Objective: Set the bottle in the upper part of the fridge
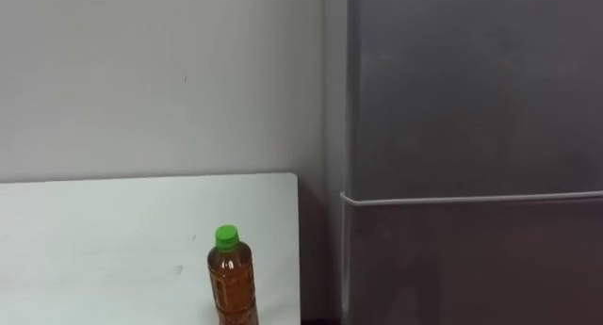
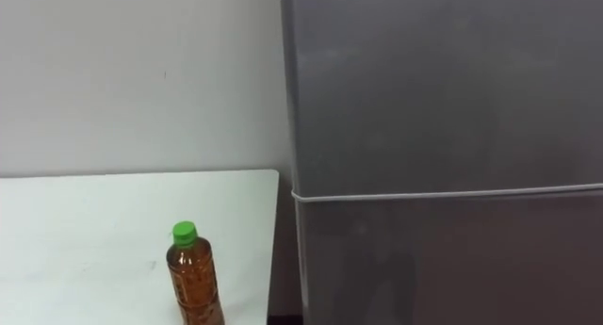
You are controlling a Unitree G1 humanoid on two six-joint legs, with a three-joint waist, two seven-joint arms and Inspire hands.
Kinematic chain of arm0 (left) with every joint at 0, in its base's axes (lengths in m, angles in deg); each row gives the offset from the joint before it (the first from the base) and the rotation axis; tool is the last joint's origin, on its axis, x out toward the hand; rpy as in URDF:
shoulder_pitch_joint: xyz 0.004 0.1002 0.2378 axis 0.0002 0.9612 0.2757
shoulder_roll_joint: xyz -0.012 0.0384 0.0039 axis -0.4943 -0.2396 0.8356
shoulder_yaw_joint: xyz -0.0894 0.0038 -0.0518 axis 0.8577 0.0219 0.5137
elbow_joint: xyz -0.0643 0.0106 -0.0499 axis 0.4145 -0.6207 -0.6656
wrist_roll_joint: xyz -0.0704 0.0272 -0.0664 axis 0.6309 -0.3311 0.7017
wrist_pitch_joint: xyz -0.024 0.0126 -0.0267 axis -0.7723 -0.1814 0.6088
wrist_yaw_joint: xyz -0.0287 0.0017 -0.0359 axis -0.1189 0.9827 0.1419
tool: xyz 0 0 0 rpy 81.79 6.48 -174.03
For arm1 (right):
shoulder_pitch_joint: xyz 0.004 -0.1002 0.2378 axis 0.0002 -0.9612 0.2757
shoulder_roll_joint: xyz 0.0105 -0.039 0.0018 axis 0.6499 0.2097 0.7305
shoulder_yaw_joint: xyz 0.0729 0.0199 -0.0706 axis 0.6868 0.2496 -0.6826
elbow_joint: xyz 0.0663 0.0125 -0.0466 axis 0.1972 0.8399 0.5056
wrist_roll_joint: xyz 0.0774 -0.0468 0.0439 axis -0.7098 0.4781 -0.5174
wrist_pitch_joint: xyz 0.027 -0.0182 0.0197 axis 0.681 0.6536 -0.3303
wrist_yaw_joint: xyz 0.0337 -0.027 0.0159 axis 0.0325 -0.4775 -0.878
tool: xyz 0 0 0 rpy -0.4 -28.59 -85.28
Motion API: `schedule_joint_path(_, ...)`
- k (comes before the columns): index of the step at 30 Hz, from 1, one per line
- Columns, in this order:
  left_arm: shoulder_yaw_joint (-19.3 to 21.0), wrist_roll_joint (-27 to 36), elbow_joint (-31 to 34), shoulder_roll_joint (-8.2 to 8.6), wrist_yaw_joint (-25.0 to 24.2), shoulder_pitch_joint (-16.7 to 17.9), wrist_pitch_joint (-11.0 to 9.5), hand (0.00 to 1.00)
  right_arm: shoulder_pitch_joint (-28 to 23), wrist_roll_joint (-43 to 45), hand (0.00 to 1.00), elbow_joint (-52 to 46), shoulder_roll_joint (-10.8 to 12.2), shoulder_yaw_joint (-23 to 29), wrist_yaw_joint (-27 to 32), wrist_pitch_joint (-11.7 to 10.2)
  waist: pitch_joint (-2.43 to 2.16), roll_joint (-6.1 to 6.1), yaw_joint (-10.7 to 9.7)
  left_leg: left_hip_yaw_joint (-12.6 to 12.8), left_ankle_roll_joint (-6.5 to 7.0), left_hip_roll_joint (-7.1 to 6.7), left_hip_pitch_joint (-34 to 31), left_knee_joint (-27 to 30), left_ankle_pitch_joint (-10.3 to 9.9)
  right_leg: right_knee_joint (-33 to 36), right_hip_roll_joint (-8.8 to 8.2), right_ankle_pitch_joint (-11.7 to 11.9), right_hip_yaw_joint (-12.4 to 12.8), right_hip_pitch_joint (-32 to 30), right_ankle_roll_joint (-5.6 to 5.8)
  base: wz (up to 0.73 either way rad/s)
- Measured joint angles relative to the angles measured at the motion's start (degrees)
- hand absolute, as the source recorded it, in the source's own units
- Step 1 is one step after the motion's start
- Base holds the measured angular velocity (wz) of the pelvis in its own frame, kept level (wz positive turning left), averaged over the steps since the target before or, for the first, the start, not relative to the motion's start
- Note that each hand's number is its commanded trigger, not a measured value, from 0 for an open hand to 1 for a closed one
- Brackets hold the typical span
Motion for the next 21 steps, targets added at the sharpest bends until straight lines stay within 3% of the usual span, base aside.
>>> schedule_joint_path(4, 0.64, 0.08, 10.59, -0.21, 0.15, -2.18, 0.02, 0.00, 0.34, 0.00, 0.00, -0.12, 0.89, -0.15, 0.30, 0.05, 0.35, 0.02, -0.18, -0.30, 0.01, -0.08, -0.09, 0.07, 0.00, -0.01, -0.03, -0.03, -0.03, 0.00, 0.03, 0.02)
schedule_joint_path(8, 0.60, 0.05, 16.03, -0.21, -0.18, -4.91, 0.03, 0.00, 0.52, -0.02, 0.00, 0.00, 1.07, -0.17, 0.27, 0.04, 0.55, 0.21, -0.59, -0.48, 0.01, -0.08, 0.01, 0.08, 0.00, -0.02, 0.01, -0.04, -0.02, -0.30, 0.02, 0.00)
schedule_joint_path(10, 0.33, -0.82, 17.93, -0.24, -0.31, -7.92, 0.03, 0.00, 0.57, 0.03, 0.00, -0.01, 1.05, -0.19, 0.28, 0.05, 0.62, 0.26, -0.80, -0.53, 0.00, -0.08, 0.03, 0.07, 0.00, -0.06, 0.04, -0.05, -0.01, -0.30, 0.02, 0.00)
schedule_joint_path(12, -0.57, -1.50, 18.72, -0.50, -0.85, -8.93, 0.03, 0.00, 0.76, 0.18, 0.00, -0.05, 1.10, -0.18, 0.35, 0.08, 0.70, 0.12, -1.95, -1.02, 0.01, -0.20, -0.01, 0.09, 0.00, -0.11, -0.04, -0.07, -0.34, 0.02, 0.06, 0.10)
schedule_joint_path(13, -1.73, -2.37, 18.83, -0.49, -1.97, -9.46, 0.15, 0.00, 0.91, 0.49, 0.00, -0.05, 1.22, -0.19, 0.37, 0.09, 0.54, 0.07, -2.96, -1.61, 0.03, -0.33, 0.02, 0.19, 0.01, -0.11, -0.13, -0.12, -0.70, 0.51, 0.13, 0.16)
schedule_joint_path(21, -9.36, -2.24, 19.22, 0.00, -13.59, -15.57, 2.78, 0.00, 2.65, 0.64, 0.00, 0.43, 1.85, -0.31, -1.46, 0.86, 0.65, -0.29, -6.11, -1.68, 0.04, -0.64, -0.53, 0.36, 0.02, -0.03, -0.15, -0.13, -0.35, -0.19, 0.15, 0.01)
